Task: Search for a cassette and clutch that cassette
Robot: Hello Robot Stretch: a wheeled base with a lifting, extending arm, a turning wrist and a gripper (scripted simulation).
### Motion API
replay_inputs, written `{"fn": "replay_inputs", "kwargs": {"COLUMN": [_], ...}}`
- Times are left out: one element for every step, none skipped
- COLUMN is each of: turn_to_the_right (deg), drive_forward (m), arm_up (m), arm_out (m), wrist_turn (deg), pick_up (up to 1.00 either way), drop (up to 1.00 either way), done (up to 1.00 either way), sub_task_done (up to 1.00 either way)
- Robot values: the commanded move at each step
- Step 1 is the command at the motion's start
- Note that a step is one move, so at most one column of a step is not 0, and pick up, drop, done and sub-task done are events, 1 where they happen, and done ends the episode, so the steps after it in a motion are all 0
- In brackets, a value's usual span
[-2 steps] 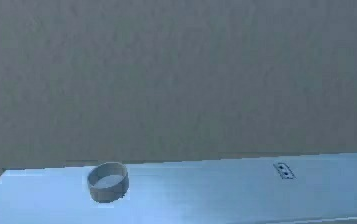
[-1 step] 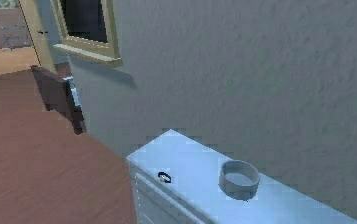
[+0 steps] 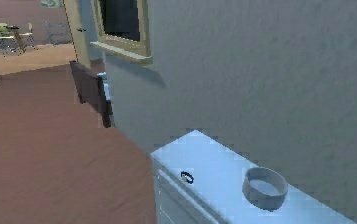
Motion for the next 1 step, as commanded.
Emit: {"fn": "replay_inputs", "kwargs": {"turn_to_the_right": [-3.0], "drive_forward": [0.0], "arm_up": [0.0], "arm_out": [0.0], "wrist_turn": [0.0], "pick_up": [0.0], "drop": [0.0], "done": [0.0], "sub_task_done": [0.0]}}
